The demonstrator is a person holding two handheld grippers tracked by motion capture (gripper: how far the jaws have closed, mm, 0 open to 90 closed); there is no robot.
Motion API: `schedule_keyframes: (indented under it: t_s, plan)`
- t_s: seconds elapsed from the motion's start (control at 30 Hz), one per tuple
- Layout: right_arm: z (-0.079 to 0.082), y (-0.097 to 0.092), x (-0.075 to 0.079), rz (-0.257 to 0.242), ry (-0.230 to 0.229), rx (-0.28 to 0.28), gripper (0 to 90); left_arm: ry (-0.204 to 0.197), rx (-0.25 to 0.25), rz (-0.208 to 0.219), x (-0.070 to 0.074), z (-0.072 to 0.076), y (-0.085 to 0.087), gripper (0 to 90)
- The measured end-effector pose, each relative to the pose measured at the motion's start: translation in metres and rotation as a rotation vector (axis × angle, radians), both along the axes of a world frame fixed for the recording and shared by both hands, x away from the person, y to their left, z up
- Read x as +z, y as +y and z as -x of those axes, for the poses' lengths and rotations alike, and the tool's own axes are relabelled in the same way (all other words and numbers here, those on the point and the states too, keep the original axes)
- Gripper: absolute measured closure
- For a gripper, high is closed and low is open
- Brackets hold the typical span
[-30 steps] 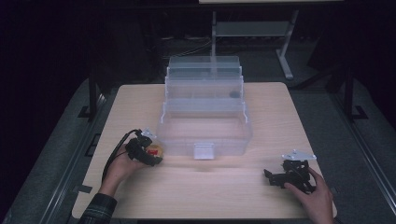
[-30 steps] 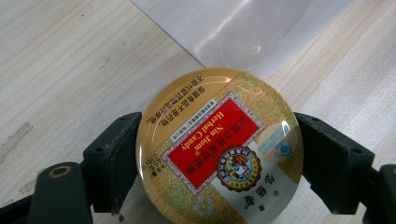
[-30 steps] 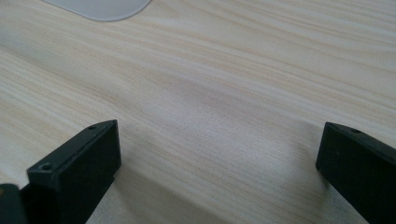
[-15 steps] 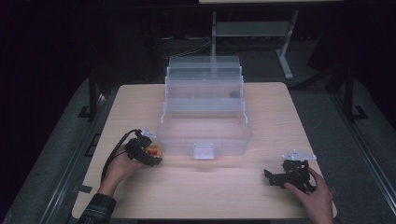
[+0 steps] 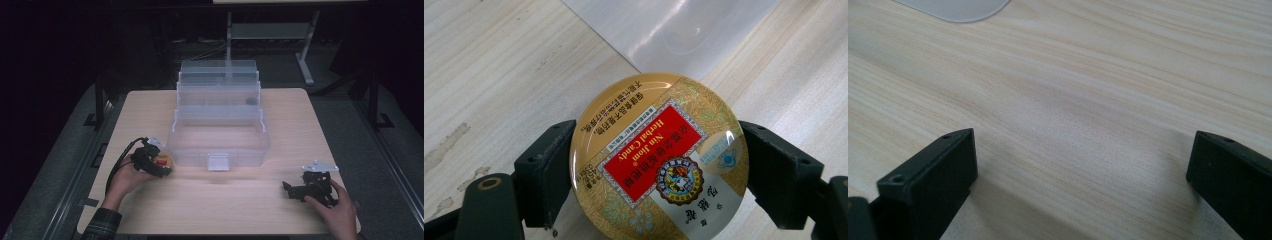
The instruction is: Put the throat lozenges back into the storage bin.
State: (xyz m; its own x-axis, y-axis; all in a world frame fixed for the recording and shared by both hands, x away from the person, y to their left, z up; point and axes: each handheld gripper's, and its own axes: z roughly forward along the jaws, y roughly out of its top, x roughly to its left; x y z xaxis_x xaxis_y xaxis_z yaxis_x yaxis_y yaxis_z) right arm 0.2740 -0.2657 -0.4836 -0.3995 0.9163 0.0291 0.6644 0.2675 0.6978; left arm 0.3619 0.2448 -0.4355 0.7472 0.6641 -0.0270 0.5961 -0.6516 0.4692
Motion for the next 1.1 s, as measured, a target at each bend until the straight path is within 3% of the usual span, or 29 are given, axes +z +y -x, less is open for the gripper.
schedule_keyframes:
  t_s: [1.1]
  plan:
    - [0.0, 0.0, 0.0, 0.0, 0.0, 0.0, 0.0, -0.003, -0.009, 0.026, 0.027, 0.007, 0.005, 19.6]
